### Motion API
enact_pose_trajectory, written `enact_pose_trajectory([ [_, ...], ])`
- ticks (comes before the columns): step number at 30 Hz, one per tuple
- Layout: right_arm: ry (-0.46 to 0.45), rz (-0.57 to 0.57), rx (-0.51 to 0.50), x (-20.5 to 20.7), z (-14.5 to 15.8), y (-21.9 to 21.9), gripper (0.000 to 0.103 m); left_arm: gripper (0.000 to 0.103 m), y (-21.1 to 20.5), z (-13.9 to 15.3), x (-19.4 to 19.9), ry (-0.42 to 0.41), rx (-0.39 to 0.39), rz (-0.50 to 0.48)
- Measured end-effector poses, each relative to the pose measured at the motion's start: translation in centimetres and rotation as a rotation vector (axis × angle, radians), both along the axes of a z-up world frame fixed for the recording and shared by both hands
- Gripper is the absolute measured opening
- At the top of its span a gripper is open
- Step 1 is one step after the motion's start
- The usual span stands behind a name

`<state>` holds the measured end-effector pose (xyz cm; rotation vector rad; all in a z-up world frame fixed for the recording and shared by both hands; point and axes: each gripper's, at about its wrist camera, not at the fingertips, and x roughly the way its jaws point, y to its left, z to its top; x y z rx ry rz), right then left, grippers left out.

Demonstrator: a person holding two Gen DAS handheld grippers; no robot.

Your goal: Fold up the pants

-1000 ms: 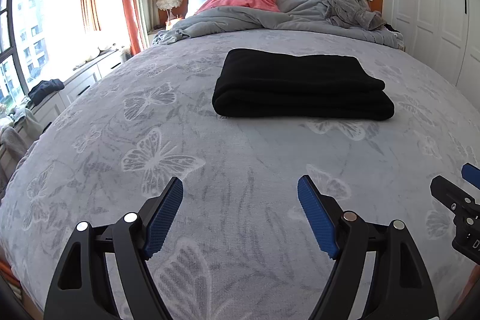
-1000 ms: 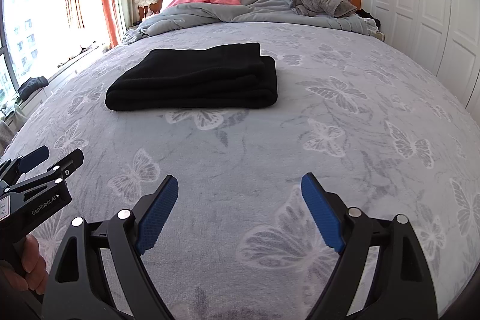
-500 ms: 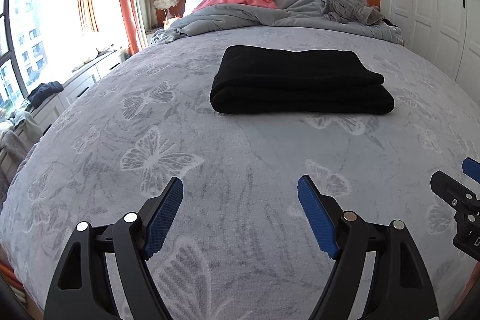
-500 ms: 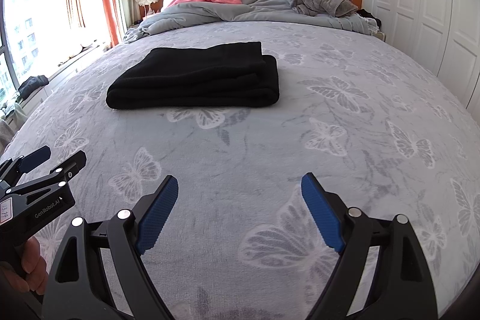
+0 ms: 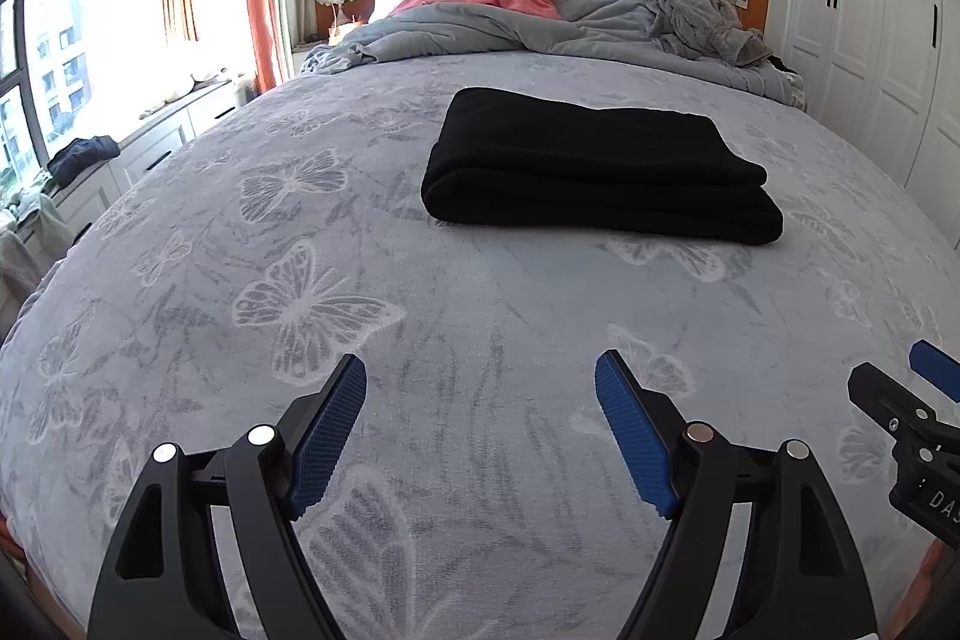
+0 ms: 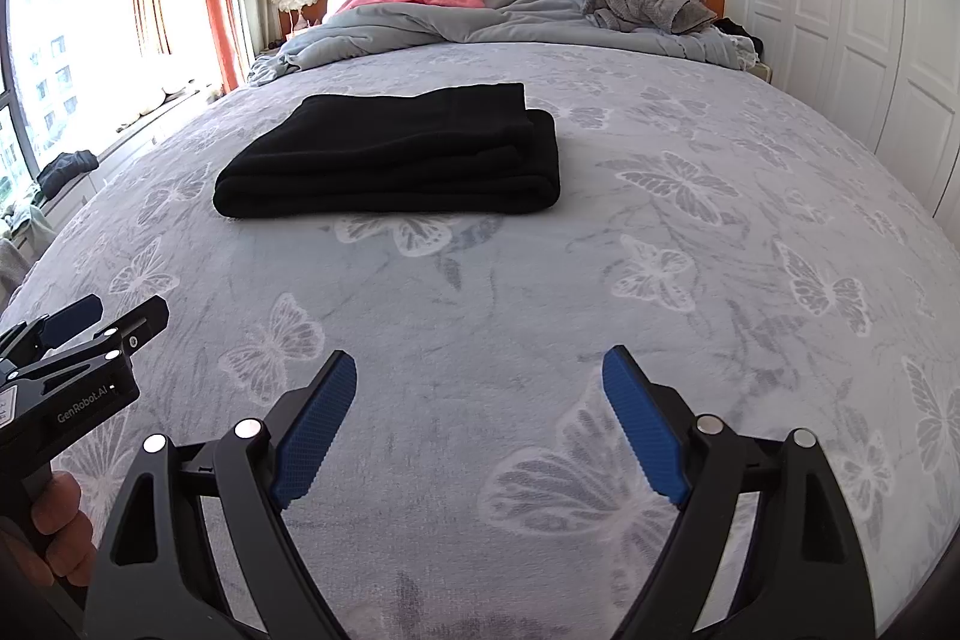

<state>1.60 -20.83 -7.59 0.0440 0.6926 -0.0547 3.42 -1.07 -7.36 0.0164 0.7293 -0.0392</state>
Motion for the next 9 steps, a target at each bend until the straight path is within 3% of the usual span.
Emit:
enact_pose_trajectory([
  [9,0.001,0.001,-0.002,0.03,-0.1,0.02,0.082,0.075,-0.22,-0.27,0.3,0.026,0.019,-0.013],
])
